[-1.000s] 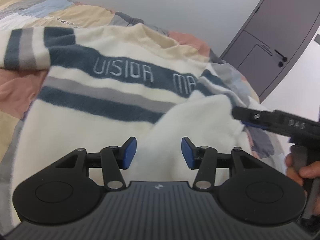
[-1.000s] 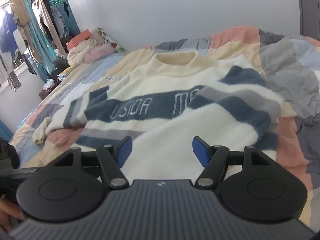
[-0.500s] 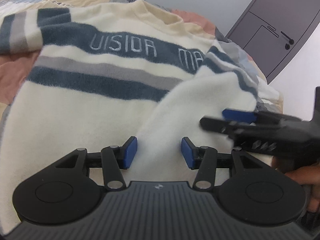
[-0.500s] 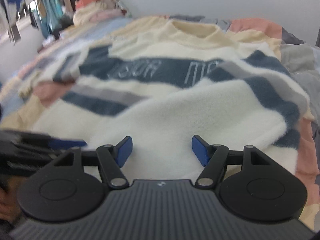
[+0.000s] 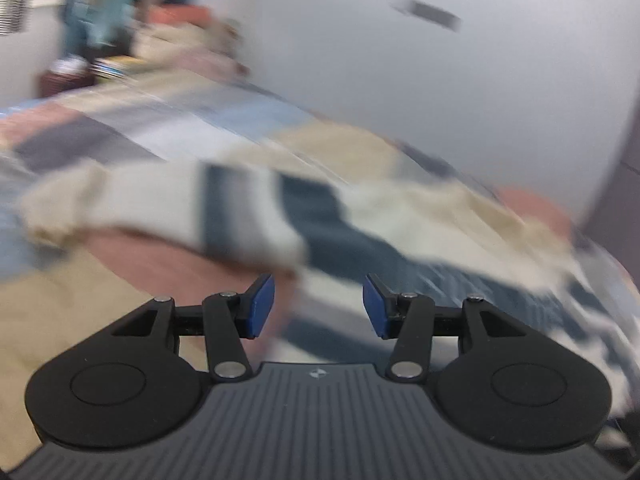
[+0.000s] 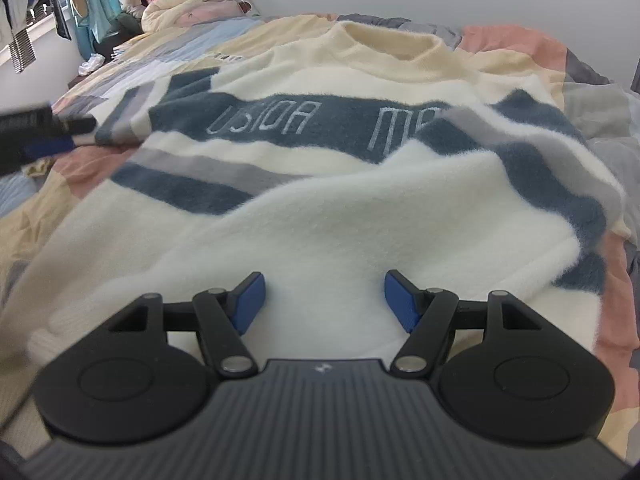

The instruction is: Fold large clothes

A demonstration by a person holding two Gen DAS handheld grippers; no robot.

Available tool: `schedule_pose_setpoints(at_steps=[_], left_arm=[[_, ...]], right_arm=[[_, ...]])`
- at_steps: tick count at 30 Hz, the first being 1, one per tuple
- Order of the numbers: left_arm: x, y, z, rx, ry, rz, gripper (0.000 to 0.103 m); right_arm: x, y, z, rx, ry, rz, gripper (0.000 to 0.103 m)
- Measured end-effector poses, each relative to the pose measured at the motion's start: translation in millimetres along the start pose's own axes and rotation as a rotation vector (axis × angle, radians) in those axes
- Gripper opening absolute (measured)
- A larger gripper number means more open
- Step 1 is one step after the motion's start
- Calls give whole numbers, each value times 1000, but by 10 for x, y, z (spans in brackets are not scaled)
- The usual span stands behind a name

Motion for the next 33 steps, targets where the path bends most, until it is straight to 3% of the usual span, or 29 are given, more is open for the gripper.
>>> schedule_pose_setpoints(at_steps=[3,5,8,13,16,21,27,30,33], left_arm=[[-52,-264,-296,11,-161,84,55],[-103,-454,-538,46,-251,100,55],[-124,-721,-850,52,-316,125,56],[-325,-919,-1374,66,-391,94,56],[-442,-833,-1728,155,-425,72,55],[-644,-730,-2006,253,-309,30,55],[-852,-633,-1854,131,-411,-11,54],[-997,-588,-1817,53,-518,-47,46],[-1115,-555,-1861,32,-557,-78,39]], right_arm=[[47,11,-16,1,-7,4,67],[65,19,-24,3,-7,7,68],[67,30,-10,-1,-6,5,67],[72,34,-12,-2,-9,4,68],[74,37,-26,2,-17,2,68],[62,0,-36,8,-28,0,68],[-37,-53,2,7,-35,-2,68],[-79,-66,10,3,-46,-1,70],[-97,-68,0,26,-42,5,71]])
Point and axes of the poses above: each gripper's, at about its wrist camera, not at the fingertips, and x roughly against the way its jaws point, z to its right, y to its underside, the point moved 2 cm from there along -x, roughly the way its jaws point, and after that the axes turned 6 degrees about -z, right-handed, at the moved point
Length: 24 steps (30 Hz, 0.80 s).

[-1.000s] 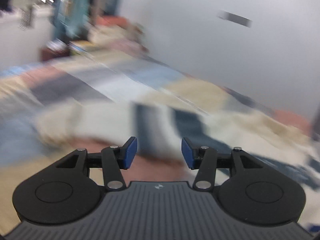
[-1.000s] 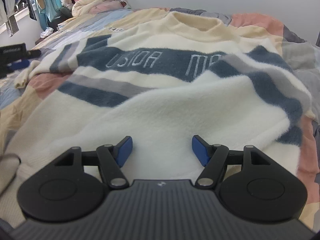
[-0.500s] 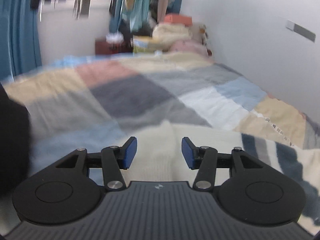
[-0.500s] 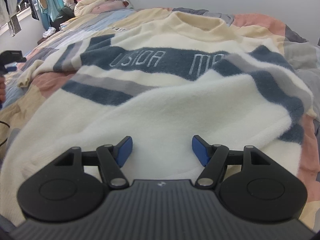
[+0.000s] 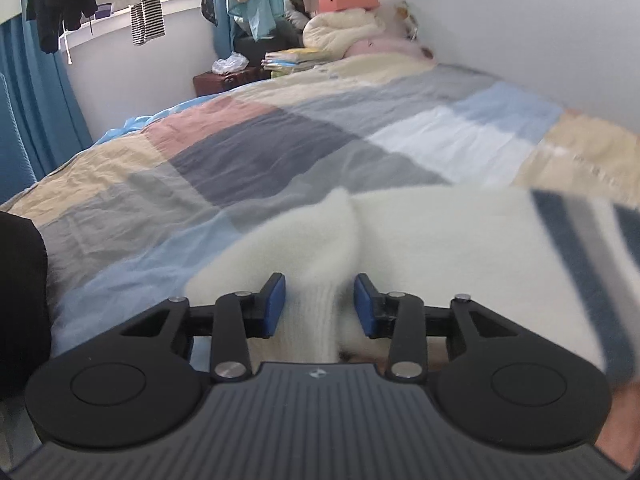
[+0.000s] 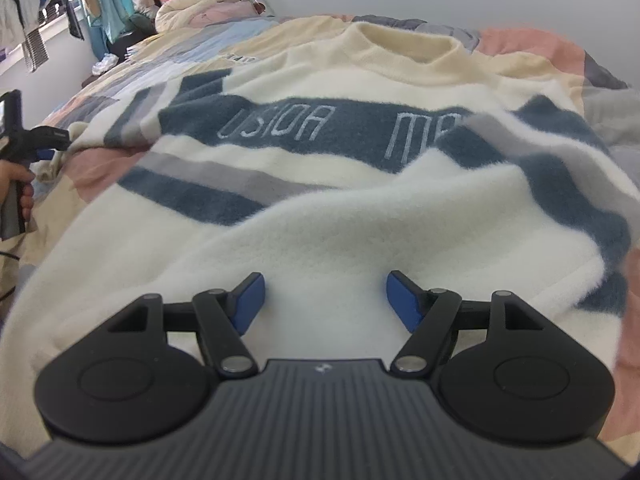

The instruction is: Fold large clothes

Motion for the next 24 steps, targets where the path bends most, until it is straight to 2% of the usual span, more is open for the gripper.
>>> schedule_pose_setpoints(at_steps=[2,3,7,11,15,19,24], left_arm=[[-25,5,-25,-3,-12,3,24],[-27,-2,-52,2,-4,3,10],[115,-82,-179,65,67,25,8],[520,-155,-149,21,119,112,7],[1022,-233,-81,18,254,144,7],[1589,-413,-52,58,402,188,7],[2401,-611,161,18,525,269,7]], right_arm=[[-13,-5,12,-3,-4,0,71],[-18,-13,18,-8,-5,0,71],[-22,-22,17,-19,-4,2,71],[-10,-35,-5,-21,8,-2,70],[73,-24,-21,-22,28,8,68],[256,11,5,-45,42,46,68],[569,49,72,-79,75,128,68]])
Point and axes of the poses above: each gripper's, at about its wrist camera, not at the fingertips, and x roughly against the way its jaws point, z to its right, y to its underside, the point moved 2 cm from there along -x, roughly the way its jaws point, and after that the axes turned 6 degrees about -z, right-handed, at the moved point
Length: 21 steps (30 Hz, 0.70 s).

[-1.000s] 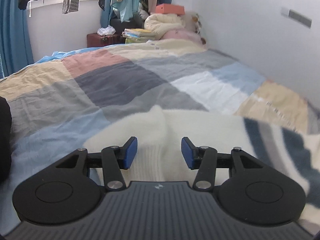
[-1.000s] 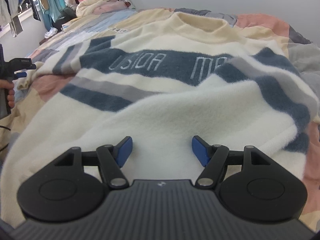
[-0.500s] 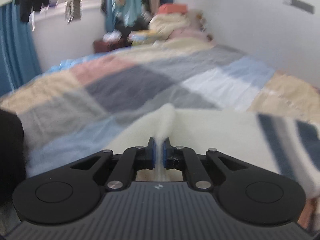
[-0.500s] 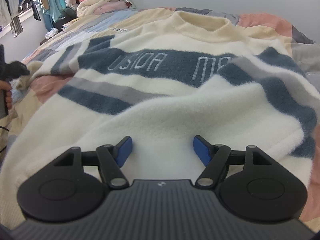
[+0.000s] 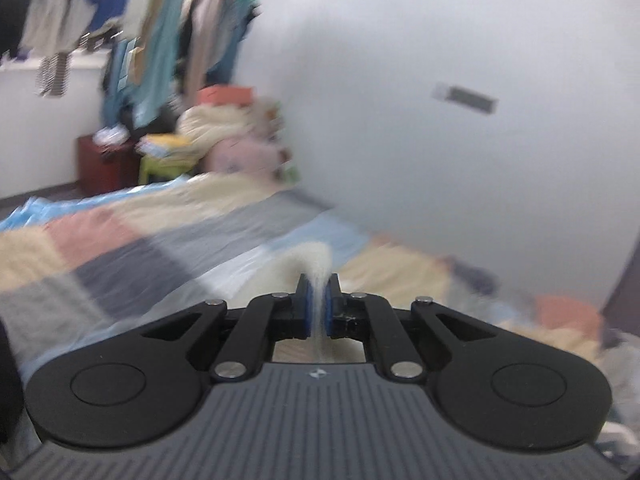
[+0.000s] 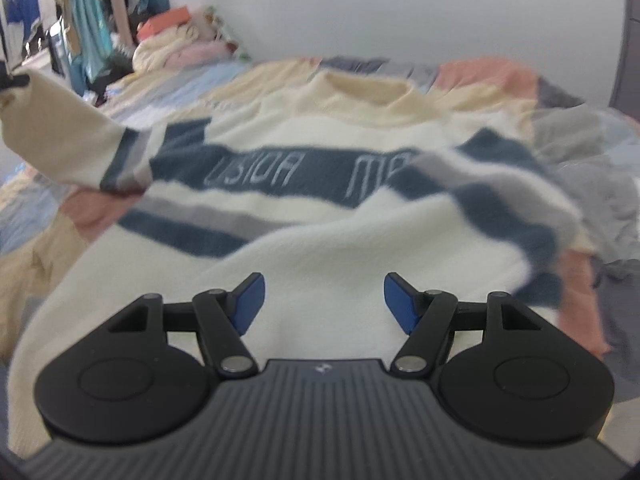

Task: Fold large clothes
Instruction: 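Grasp the sleeve cuff with the left gripper and lift it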

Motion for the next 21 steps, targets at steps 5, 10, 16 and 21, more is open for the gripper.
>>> schedule_pose_setpoints(at_steps=[5,10,16,21], left_arm=[[428,-131,652,-25,153,12,7],[731,-59,1342,-61,301,-17,7],[868,439,2244,-128,429,-105,7],[741,1003,2869,-114,518,-223,7]], right_arm=[[284,13,167,-67,7,67,68],[558,88,347,-145,7,135,68],[794,152,613,-240,-25,215,69],[860,274,874,-332,-37,254,69]])
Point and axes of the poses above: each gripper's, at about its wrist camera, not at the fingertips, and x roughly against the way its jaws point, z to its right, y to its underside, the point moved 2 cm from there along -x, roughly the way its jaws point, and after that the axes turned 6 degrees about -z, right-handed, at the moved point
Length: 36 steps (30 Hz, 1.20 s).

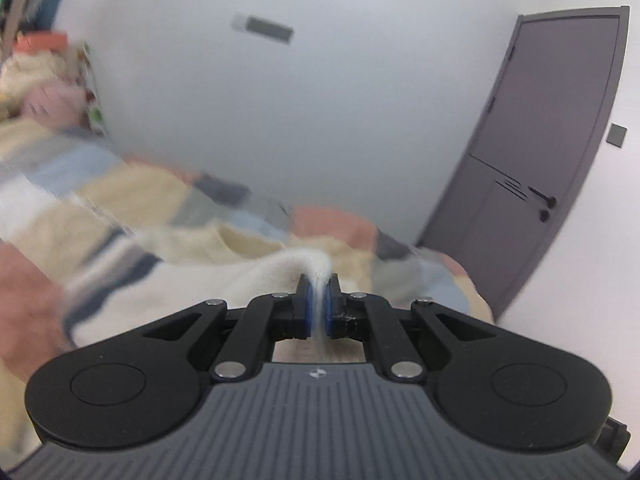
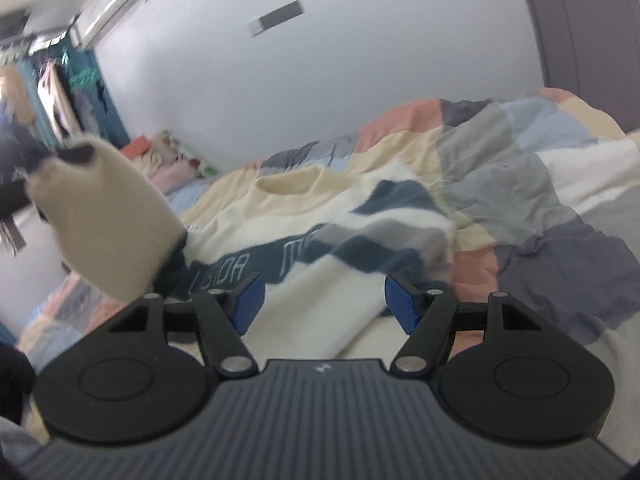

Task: Fold large clothes
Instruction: 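Grasp the sleeve cuff with the left gripper and lift it, then lay the sleeve across the sweater body and open the left gripper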

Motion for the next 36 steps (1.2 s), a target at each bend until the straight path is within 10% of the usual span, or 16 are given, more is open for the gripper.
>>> schedule_pose_setpoints(at_steps=[13,18,24,36], left_arm=[[-976,831,-4,89,134,-285,9],[-762,830,-228,72,178,-319,37],[-308,625,-703,46,114,-265,47],[-764,687,-1682,63,-27,-298,47]], right_arm=[[-39,72,442,-163,91,-19,71],[-83,64,311,-106,84,-30,71],[-197,109,74,-8,101,-73,71],[-524,284,-598,254,32,-156,59]])
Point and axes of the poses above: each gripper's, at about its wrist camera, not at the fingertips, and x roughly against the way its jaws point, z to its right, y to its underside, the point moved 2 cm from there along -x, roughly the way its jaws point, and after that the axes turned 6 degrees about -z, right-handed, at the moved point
